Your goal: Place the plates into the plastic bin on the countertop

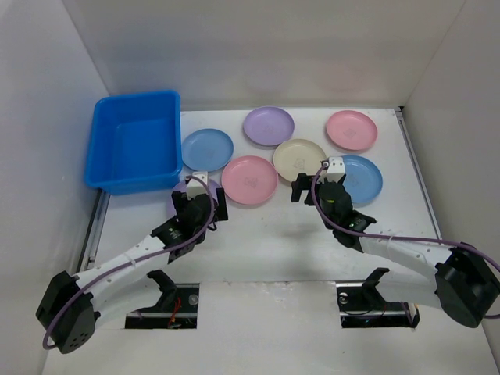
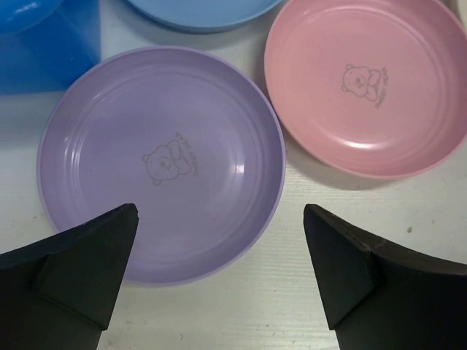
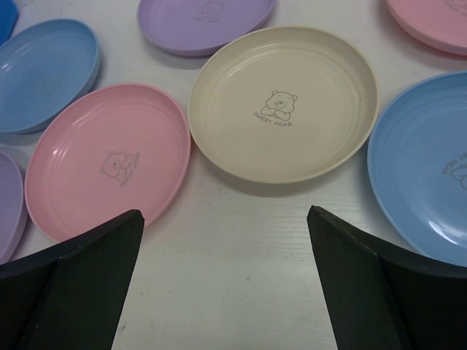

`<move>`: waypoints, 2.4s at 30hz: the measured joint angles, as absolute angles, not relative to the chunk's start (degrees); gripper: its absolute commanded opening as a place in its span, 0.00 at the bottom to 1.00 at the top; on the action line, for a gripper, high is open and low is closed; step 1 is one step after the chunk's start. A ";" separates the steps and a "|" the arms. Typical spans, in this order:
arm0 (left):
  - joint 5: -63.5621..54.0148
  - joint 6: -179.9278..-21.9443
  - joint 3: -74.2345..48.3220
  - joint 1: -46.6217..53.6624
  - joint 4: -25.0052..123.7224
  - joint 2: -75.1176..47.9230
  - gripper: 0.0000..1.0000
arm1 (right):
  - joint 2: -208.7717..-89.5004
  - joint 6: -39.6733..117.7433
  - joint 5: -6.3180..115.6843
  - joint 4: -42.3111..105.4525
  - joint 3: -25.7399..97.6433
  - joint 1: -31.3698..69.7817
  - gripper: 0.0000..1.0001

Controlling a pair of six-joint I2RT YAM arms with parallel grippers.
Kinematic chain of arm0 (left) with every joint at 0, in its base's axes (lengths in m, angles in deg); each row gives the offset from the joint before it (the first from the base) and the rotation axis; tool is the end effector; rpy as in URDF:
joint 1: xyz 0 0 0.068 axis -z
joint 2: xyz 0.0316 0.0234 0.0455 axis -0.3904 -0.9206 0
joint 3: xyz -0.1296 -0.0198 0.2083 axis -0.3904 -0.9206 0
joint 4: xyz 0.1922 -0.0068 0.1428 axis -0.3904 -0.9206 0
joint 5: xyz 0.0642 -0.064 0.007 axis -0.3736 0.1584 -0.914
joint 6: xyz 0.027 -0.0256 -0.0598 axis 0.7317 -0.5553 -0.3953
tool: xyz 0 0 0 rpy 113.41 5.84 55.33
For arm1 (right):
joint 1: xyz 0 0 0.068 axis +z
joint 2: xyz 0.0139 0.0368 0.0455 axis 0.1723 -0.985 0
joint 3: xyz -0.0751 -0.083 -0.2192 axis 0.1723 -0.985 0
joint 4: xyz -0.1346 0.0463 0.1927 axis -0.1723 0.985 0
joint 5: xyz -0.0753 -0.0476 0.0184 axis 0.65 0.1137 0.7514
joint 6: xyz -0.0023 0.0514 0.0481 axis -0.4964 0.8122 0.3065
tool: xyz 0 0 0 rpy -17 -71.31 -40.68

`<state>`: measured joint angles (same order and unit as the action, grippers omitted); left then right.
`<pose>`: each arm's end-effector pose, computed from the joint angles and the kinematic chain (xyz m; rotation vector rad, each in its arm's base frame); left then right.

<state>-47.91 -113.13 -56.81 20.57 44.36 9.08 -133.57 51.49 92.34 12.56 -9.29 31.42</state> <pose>0.1757 -0.1216 0.2091 -0.0322 1.9593 -0.1466 0.2116 0.1477 0.2146 0.0077 1.8299 0.2582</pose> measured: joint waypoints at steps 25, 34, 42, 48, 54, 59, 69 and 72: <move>-42.62 -109.34 -55.04 21.90 46.24 -13.17 0.36 | -134.16 51.49 92.34 12.56 -8.59 32.16 1.00; -42.64 -107.55 -50.47 22.47 44.12 -16.82 0.00 | -134.18 51.49 92.37 12.56 -8.57 32.16 1.00; -43.12 -110.98 -41.77 41.29 32.03 -10.02 0.02 | -134.18 51.49 92.37 12.56 -8.57 32.16 1.00; -45.61 -111.51 -29.60 45.12 24.49 -4.58 0.03 | -134.18 51.49 92.37 12.56 -8.55 32.16 1.00; -48.19 -105.04 -17.75 30.36 21.89 -4.52 0.03 | -134.18 51.49 92.39 12.56 -8.55 32.51 1.00; -48.80 -97.67 -4.83 15.74 21.87 -10.72 0.04 | -134.18 51.49 92.39 12.56 -8.55 32.84 1.00; -41.37 -91.82 4.50 -14.66 27.77 -32.91 0.04 | -134.47 51.31 92.43 12.56 -8.31 33.67 1.00; -38.92 -91.88 5.33 -18.64 28.12 -39.49 0.05 | -134.73 51.40 92.45 12.56 -8.24 33.76 1.00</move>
